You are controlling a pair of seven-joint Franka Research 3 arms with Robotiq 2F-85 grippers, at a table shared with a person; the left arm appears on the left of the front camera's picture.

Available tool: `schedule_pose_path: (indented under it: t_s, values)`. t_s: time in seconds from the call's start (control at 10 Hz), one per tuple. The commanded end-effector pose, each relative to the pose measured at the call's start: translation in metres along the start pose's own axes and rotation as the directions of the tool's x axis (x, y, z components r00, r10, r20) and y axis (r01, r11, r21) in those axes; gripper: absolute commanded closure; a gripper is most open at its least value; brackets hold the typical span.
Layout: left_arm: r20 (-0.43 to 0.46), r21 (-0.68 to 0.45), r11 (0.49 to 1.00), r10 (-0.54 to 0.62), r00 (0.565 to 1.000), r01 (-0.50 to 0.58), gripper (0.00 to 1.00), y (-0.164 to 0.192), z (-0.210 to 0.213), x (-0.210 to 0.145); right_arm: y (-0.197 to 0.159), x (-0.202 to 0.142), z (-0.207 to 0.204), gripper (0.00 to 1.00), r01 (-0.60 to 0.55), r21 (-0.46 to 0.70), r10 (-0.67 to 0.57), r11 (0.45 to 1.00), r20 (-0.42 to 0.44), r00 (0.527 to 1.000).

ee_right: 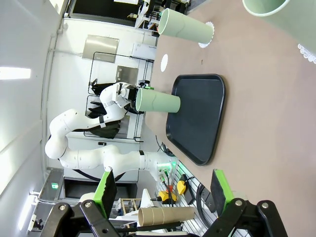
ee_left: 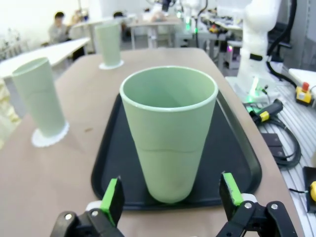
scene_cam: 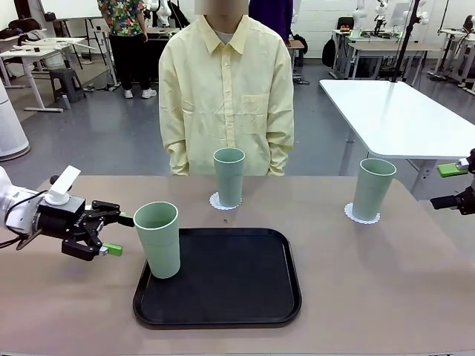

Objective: Place coasters on the table and set cups on them.
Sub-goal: Take one Reusable plastic cup from the Flat Tray and place it on a coaster set by the human.

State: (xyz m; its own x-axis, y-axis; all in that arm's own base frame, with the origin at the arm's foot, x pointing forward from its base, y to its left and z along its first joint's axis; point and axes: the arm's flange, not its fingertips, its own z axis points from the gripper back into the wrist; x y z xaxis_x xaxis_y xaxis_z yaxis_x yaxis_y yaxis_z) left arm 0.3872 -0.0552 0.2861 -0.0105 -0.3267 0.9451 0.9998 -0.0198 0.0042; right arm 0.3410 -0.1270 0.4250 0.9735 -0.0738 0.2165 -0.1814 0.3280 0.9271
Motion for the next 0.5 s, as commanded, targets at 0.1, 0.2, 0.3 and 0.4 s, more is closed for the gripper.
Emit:
schedule_pose_path:
  t_s: [0.1,0.2,0.3,0.4]
  values:
    - [0.026,-0.004,1.000,-0.015,1.000,0.015,0.00,0.009,-0.016,-0.012,0.002,-0.002,0.000,0.00,-0.008,0.014,0.008,1.000,0.005,1.000]
    - [0.023,-0.014,1.000,-0.013,1.000,0.013,0.00,0.012,-0.022,-0.015,0.002,-0.002,0.000,0.00,-0.008,0.014,0.008,1.000,0.005,1.000]
    - [0.026,-0.020,1.000,-0.016,1.000,0.017,0.00,0.014,-0.027,-0.017,0.002,-0.002,0.000,0.00,-0.008,0.014,0.008,1.000,0.005,1.000]
    - [0.032,-0.024,0.999,-0.022,0.999,0.023,0.00,0.016,-0.031,-0.018,0.002,-0.002,0.000,0.00,-0.008,0.014,0.008,1.000,0.005,1.000]
